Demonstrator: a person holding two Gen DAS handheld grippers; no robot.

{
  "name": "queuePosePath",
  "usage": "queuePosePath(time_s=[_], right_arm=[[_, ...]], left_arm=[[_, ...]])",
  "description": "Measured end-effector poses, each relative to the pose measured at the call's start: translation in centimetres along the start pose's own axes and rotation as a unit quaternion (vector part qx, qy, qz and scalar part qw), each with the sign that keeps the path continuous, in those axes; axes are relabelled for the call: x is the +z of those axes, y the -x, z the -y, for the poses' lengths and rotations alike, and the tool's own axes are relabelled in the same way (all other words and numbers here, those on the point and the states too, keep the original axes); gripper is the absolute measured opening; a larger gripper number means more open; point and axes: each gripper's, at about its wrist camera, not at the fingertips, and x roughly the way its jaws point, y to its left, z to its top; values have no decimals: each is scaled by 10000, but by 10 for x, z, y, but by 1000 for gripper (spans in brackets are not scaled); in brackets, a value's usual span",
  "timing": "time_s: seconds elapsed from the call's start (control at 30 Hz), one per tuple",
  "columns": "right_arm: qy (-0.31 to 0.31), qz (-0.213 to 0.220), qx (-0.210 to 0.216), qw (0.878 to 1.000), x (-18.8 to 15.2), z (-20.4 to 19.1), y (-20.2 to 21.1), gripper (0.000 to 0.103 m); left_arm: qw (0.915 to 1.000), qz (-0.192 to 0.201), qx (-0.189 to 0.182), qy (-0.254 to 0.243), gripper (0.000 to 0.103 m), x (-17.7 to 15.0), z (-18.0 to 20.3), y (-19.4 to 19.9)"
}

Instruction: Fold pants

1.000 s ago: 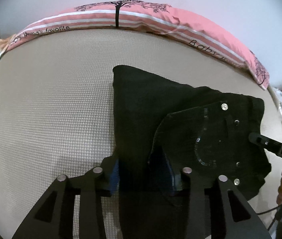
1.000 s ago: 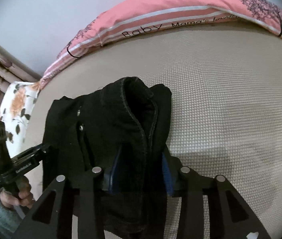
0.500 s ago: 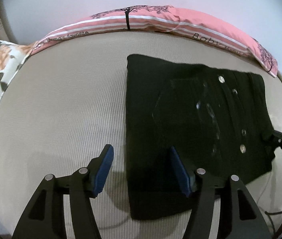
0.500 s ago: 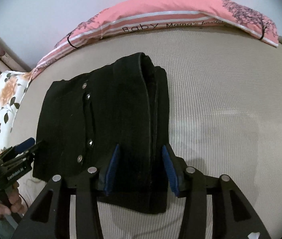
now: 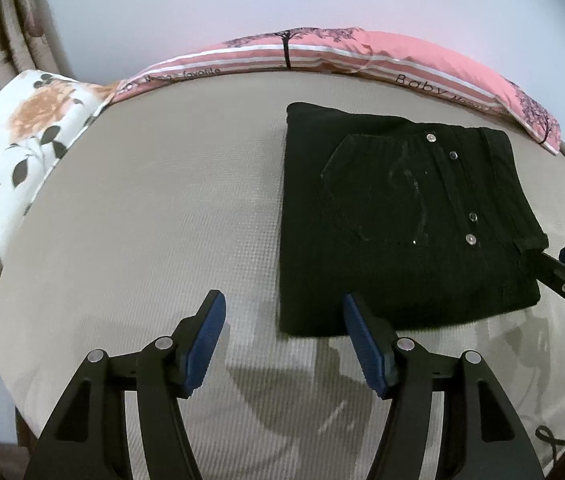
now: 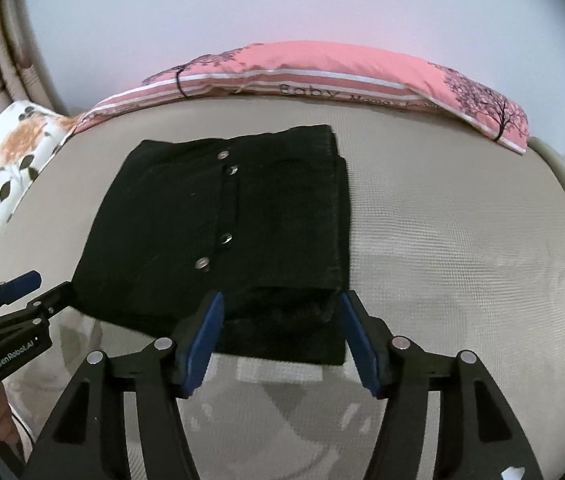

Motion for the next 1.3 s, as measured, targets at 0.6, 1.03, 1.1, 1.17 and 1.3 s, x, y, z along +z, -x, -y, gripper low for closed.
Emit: queuePosePath(time_s=[0.6,1.03,1.1,1.17,1.3], right_arm=[[-102,-25,95,9999,-25,-18,10,71],[-41,-69,21,10000,-30,-20,9,71],[-39,-64,8,10000,-29,-20,9,71],[-42,-62,0,10000,-29,-20,9,71],[-60,-69,20,10000,-29,-20,9,71]], left_arm=[[9999,60,113,20,62,-19,5,13],[9999,-1,115,-21,62,-24,8,11],[9999,-4,106,-29,62,-24,8,11],[9999,-12,113,-26,62,-24,9,11],[9999,-30,98,-26,62,-25,8,10]])
